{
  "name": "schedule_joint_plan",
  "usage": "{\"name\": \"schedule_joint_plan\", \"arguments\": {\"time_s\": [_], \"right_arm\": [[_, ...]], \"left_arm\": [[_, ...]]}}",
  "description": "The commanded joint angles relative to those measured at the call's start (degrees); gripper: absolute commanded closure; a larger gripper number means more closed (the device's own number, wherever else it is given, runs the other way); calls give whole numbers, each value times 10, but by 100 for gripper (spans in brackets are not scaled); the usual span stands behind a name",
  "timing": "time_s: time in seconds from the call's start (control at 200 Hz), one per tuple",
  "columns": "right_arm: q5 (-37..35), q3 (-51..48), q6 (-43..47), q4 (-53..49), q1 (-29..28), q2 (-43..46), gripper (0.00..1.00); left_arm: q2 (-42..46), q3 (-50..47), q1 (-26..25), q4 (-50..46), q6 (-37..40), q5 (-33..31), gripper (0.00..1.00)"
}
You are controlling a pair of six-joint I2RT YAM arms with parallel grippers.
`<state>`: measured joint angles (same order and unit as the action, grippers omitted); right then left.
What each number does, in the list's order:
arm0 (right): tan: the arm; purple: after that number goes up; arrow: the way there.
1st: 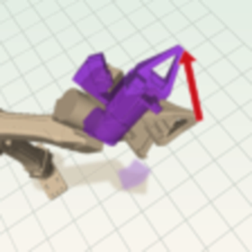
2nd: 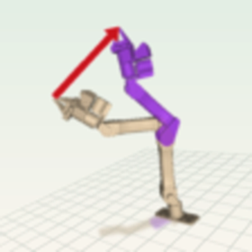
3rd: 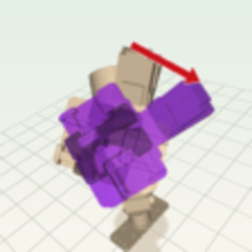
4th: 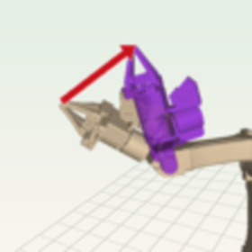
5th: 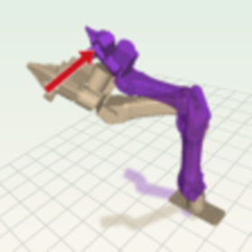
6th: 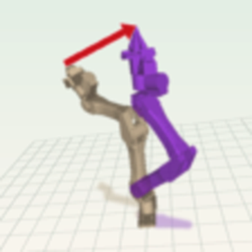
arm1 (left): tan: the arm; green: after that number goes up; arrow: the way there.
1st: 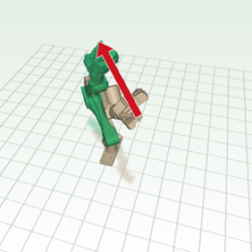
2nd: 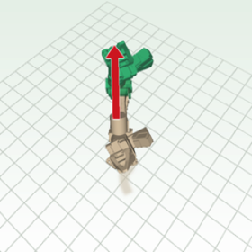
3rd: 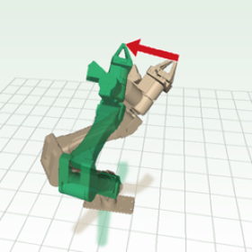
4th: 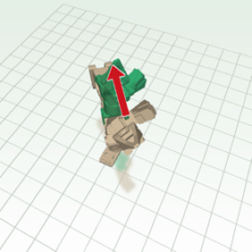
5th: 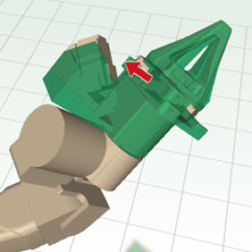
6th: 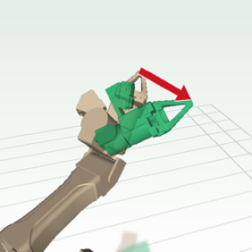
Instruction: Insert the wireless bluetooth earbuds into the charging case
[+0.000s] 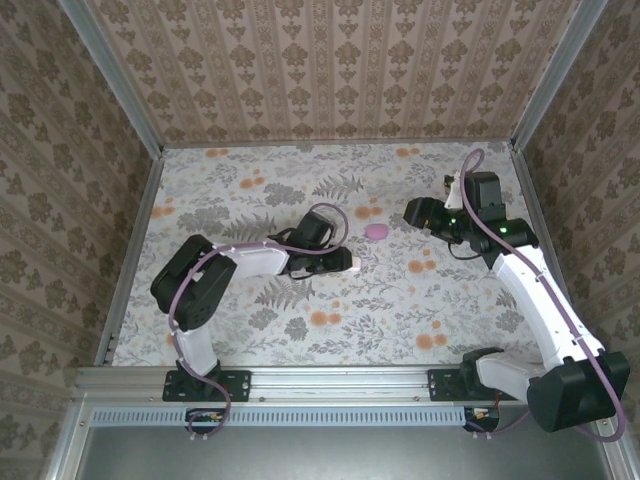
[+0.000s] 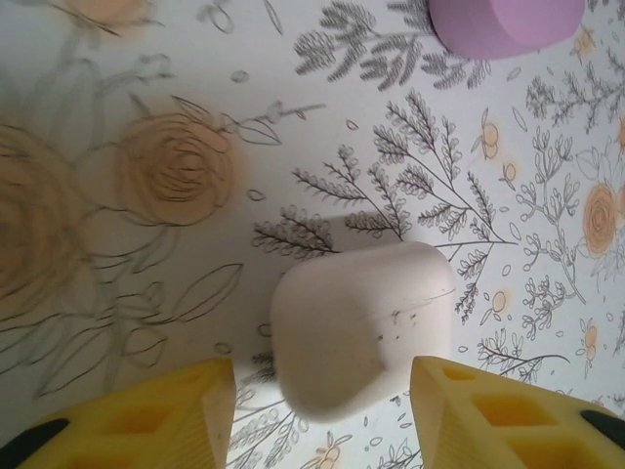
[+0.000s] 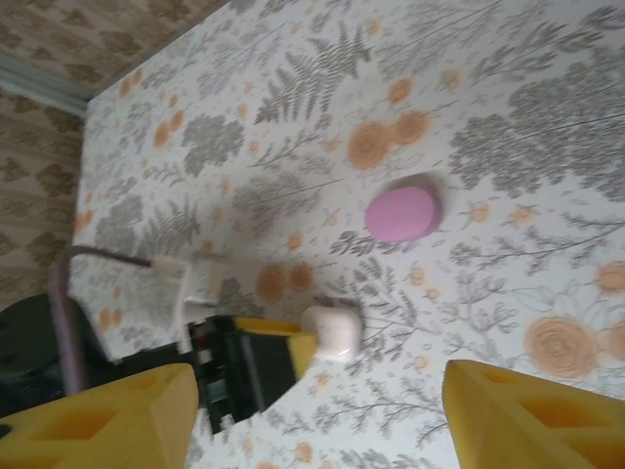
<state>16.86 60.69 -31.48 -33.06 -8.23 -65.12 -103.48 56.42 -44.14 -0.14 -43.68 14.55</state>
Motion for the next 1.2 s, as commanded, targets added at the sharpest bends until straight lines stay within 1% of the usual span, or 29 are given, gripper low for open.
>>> {"name": "schedule_joint_plan", "arguments": {"time_s": [0.0, 0.03, 0.12, 0.21, 0.29, 0.36, 0.385, 0.405, 0.475, 0.495, 0.505, 0.535, 0.605, 0.635, 0.67, 0.7, 0.73, 0.805, 0.85, 0.89, 0.905, 0.935, 0.955, 1.0, 1.02, 1.03, 1.045, 1.09, 1.195], "right_arm": [[-117, -20, 48, 13, 4, 2, 26], [-152, -34, 65, 21, 4, 5, 24], [-267, -97, 119, 106, 6, 11, 20], [-358, -179, 179, 230, 9, -7, 18], [-386, -234, 227, 346, 11, -46, 17], [-361, -250, 255, 411, 15, -95, 16], [-350, -250, 258, 425, 16, -112, 16], [-338, -249, 263, 434, 16, -125, 16], [-303, -250, 280, 479, 16, -173, 15], [-293, -250, 286, 497, 16, -181, 14], [-290, -247, 288, 495, 16, -184, 14], [-272, -245, 294, 502, 16, -189, 14], [-227, -266, 330, 580, 17, -194, 14], [-223, -271, 346, 592, 17, -193, 14], [-218, -290, 358, 638, 19, -196, 13], [-208, -308, 353, 682, 25, -199, 13], [-202, -312, 342, 679, 37, -192, 13], [-153, -349, 325, 743, 64, -186, 12], [-127, -384, 315, 817, 81, -209, 12], [-125, -403, 307, 911, 84, -244, 11], [-131, -403, 306, 897, 84, -240, 11], [-142, -388, 305, 829, 84, -219, 10], [-148, -377, 305, 811, 84, -217, 9], [-157, -376, 299, 839, 84, -232, 8], [-173, -378, 294, 832, 83, -228, 6], [-184, -377, 291, 823, 83, -225, 2], [-194, -374, 287, 816, 83, -223, 0], [-203, -378, 289, 833, 79, -227, 0], [-215, -375, 294, 823, 72, -226, 0]], "left_arm": [[63, -27, 6, -28, 20, -64, 46], [84, -39, 6, -24, 27, -79, 45], [162, -86, 6, -2, 71, -150, 43], [246, -125, 14, -11, 127, -262, 38], [310, -159, 38, -17, 186, -348, 32], [355, -184, 78, -22, 223, -393, 18], [368, -189, 99, -27, 230, -394, 12], [378, -192, 117, -34, 234, -394, 9], [403, -202, 171, -44, 255, -387, 3], [409, -203, 177, -44, 264, -385, 2], [412, -204, 194, -44, 269, -385, 1], [419, -208, 212, -41, 285, -387, 0], [433, -224, 233, -6, 331, -401, 0], [436, -236, 241, 16, 352, -405, 0], [437, -251, 249, 47, 377, -404, 0], [435, -263, 255, 72, 393, -400, 0], [432, -270, 266, 87, 400, -393, 0], [421, -272, 290, 90, 404, -368, 0], [415, -270, 303, 89, 408, -349, 0], [407, -270, 311, 98, 416, -333, 0], [404, -273, 312, 106, 419, -329, 0], [395, -279, 315, 128, 430, -323, 0], [389, -284, 318, 143, 438, -319, 0], [372, -297, 325, 180, 449, -311, 0], [365, -300, 329, 196, 452, -308, 0], [361, -303, 331, 203, 454, -304, 0], [355, -306, 333, 213, 456, -300, 0], [337, -317, 340, 248, 461, -286, 0], [286, -346, 358, 363, 479, -251, 0]]}}
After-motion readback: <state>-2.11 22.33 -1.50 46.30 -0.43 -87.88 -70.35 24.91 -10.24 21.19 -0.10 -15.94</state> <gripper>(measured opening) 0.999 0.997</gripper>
